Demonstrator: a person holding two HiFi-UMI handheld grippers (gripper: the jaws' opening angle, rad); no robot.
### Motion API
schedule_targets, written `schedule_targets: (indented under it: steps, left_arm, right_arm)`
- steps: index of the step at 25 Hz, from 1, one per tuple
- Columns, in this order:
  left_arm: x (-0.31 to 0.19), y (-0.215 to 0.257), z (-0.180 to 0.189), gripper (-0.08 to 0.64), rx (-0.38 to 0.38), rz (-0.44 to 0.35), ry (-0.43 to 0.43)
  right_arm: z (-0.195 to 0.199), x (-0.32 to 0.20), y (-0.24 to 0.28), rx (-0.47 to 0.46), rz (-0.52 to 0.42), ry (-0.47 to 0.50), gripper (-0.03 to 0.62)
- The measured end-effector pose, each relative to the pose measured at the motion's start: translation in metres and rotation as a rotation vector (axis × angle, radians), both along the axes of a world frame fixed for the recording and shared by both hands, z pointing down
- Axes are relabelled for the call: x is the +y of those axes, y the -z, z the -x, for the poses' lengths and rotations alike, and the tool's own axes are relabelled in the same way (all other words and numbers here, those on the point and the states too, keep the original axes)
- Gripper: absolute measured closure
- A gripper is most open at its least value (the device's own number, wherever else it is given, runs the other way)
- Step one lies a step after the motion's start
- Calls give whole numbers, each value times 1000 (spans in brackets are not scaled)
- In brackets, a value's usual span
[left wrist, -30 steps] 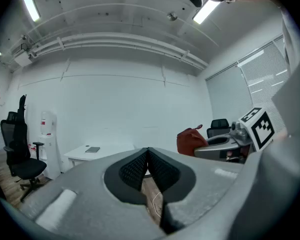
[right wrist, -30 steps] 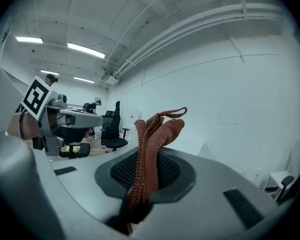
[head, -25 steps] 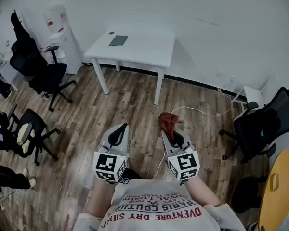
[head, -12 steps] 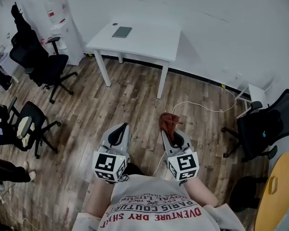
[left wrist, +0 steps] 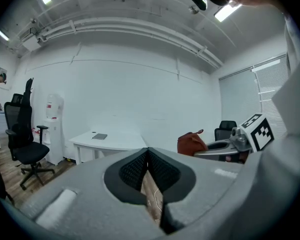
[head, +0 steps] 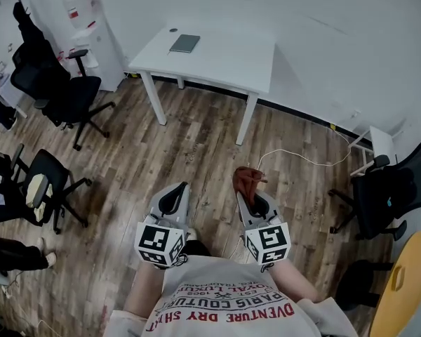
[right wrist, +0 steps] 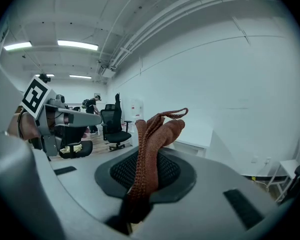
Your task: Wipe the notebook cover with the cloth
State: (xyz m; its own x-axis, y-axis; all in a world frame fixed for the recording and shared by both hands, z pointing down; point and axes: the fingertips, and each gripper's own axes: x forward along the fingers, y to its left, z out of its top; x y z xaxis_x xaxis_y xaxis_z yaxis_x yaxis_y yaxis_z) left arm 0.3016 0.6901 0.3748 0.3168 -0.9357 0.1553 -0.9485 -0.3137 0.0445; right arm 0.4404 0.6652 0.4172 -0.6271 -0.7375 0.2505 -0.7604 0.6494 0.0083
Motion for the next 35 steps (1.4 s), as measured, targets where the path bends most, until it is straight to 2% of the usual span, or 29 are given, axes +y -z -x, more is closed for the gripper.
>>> schedule_targets:
  steps: [9, 17, 26, 35]
  left_arm:
    - [-82, 9, 106, 551, -11, -4, -27]
    - [-124, 1, 182, 551, 5, 24, -7]
    - [-194, -21, 230, 551, 22, 56, 47]
    - [-337, -16, 267, 551, -3, 54, 74]
  right_arm:
    - [101, -79, 4, 34, 24, -37, 520]
    - [179, -130, -1, 37, 47, -16, 520]
    - [234, -215, -20, 36, 73, 36, 520]
    - [275, -369, -16, 17, 67, 68, 520]
